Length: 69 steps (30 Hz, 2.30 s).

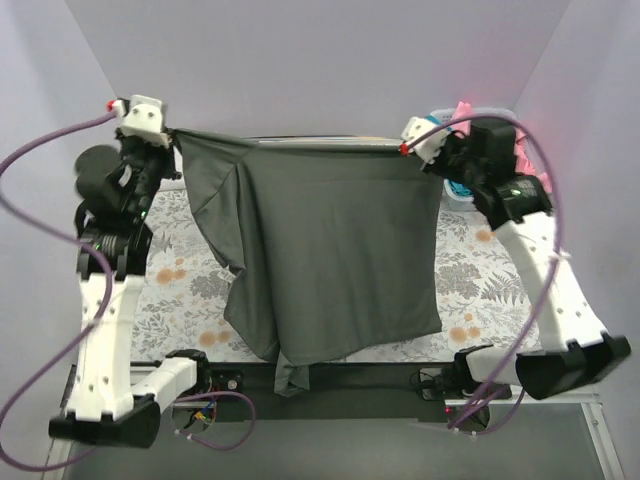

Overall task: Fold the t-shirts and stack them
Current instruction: Flatten the tshirt out

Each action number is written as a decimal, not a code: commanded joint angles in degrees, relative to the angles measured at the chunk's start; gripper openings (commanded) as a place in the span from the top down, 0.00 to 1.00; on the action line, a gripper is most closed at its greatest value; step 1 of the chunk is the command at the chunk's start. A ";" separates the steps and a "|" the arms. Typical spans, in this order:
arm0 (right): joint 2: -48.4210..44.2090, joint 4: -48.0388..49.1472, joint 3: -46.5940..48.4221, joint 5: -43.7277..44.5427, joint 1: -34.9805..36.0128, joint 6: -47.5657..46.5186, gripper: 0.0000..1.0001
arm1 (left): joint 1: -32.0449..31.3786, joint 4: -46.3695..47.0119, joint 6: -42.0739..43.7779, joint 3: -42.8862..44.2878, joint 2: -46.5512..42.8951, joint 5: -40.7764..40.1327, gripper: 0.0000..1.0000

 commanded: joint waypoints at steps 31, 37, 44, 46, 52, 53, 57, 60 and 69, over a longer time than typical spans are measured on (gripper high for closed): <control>29.51 -7.95 -7.45 -11.25 -2.25 11.07 0.66 | 0.21 -14.48 -10.73 -7.75 34.89 15.57 0.55; 34.79 -9.64 -10.61 -13.81 -2.25 13.37 0.79 | 0.04 -15.27 -11.17 -18.60 32.67 17.16 0.65; 39.98 -9.02 -15.36 -11.53 -2.25 14.07 0.84 | 0.13 -15.45 -12.84 -20.81 39.08 11.28 0.68; 40.07 -8.85 -18.24 -10.47 -2.25 13.81 0.85 | 0.13 -16.59 -12.49 -20.19 41.54 9.52 0.68; 34.82 -8.94 -27.04 -10.12 -1.99 13.46 0.87 | 1.35 -15.98 -9.42 -16.70 48.48 2.13 0.69; 34.01 -8.76 -29.05 -10.03 -1.90 13.37 0.87 | 1.53 -15.72 -8.63 -15.28 52.06 1.43 0.69; 32.34 -8.49 -28.73 -8.98 -1.98 14.07 0.84 | 2.67 -16.24 -7.22 -4.13 60.79 0.01 0.69; 33.21 -8.85 -24.18 -8.10 -2.07 15.39 0.83 | 3.03 -18.60 -5.56 6.15 65.01 0.36 0.64; 27.43 -14.47 -16.68 -16.44 -1.90 17.67 0.75 | 4.87 -25.03 4.73 -0.82 45.62 15.22 0.53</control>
